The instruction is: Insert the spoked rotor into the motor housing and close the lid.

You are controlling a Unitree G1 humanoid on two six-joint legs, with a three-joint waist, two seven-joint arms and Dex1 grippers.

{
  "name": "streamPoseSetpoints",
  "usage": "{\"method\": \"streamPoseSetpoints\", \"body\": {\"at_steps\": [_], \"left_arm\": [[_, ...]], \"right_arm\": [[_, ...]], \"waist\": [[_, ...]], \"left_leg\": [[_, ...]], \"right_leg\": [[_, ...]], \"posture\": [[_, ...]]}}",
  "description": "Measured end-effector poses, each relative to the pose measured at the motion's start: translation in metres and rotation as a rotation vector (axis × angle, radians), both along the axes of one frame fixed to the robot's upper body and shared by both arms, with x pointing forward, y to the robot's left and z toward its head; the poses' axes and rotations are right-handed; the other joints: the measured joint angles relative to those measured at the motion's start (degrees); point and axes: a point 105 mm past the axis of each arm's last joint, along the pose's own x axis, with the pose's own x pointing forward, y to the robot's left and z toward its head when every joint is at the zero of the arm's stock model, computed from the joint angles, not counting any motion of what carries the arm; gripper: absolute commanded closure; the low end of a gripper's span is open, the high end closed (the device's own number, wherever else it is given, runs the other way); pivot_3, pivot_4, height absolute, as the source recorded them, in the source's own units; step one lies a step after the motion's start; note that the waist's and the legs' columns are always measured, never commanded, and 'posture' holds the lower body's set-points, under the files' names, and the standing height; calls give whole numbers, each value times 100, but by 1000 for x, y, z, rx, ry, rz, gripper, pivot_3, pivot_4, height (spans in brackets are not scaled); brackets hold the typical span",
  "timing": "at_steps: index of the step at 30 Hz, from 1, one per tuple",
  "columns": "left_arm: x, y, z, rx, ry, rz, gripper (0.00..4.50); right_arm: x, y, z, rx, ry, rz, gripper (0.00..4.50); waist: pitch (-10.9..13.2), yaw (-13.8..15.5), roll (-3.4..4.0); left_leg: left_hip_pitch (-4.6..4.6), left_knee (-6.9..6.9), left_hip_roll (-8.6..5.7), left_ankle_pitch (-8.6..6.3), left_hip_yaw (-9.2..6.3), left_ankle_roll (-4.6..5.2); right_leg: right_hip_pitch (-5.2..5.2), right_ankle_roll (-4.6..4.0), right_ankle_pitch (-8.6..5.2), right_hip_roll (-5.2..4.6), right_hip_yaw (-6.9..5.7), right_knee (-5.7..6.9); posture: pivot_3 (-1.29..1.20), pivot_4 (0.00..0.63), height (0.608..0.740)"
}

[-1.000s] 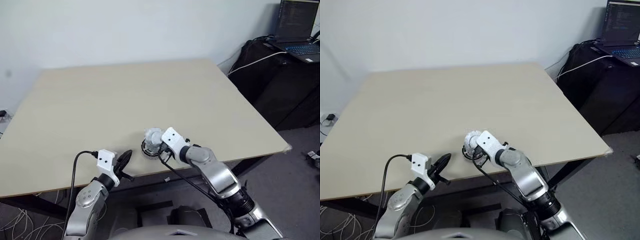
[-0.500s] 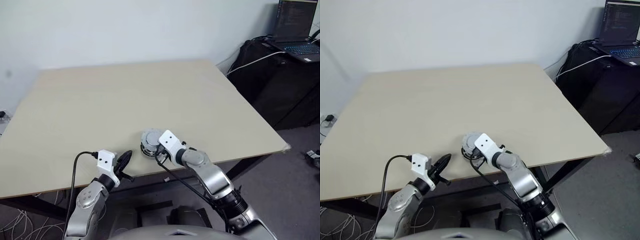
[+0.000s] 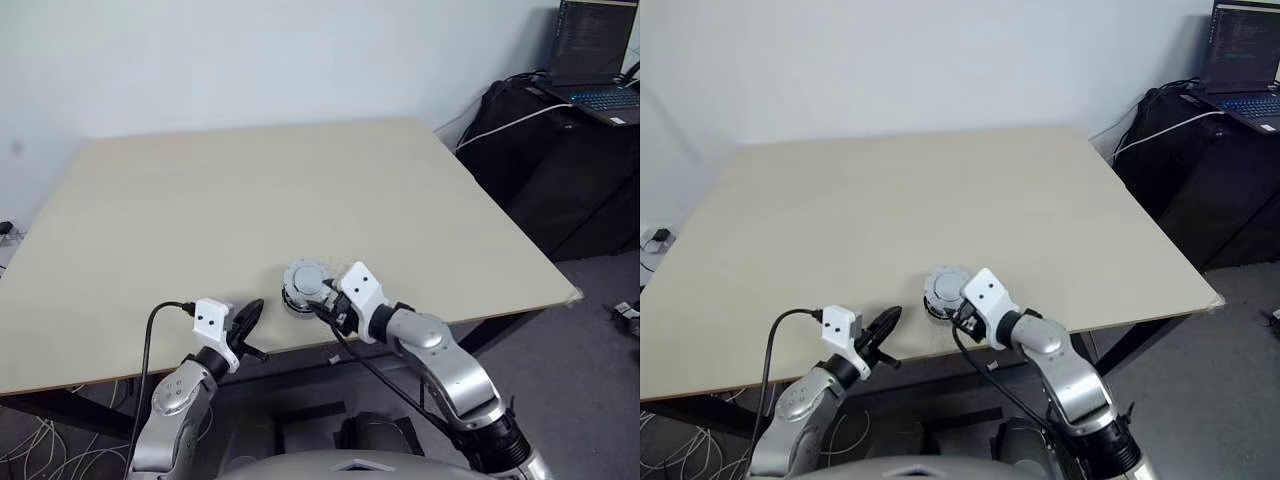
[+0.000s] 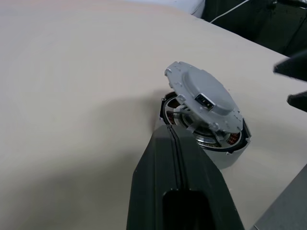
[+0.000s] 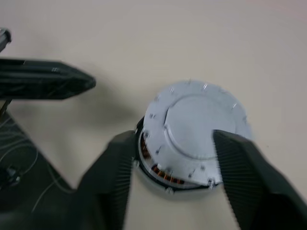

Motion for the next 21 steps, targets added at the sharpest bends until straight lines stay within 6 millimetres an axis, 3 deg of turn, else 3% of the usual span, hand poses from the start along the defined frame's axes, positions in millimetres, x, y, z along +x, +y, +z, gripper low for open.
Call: {"method": "streamPoseSetpoints", "body": {"at_steps": [3, 11, 21], "left_arm": [[0, 0, 0, 1, -1, 0, 4500], [0, 3, 1, 0, -2, 9, 4500], [1, 4, 3, -14, -7, 14, 4500]], "right_arm": [[8, 4, -7, 0, -6, -16, 38], [25, 16, -25, -14, -2, -34, 38], [41, 25, -30, 19, 3, -81, 38]], "waist": [[0, 0, 0], [0, -4, 0], [0, -7, 1]], "left_leg": [[-1, 1, -3, 0, 3, 1], [-1, 0, -3, 1, 3, 1], [-1, 1, -3, 2, 6, 2]], "right_leg": [[0, 0, 0, -2, 2, -1], [1, 0, 1, 1, 3, 0], [1, 0, 1, 2, 6, 0]], "posture": [[0, 0, 740], [0, 0, 740], [0, 0, 740]]}}
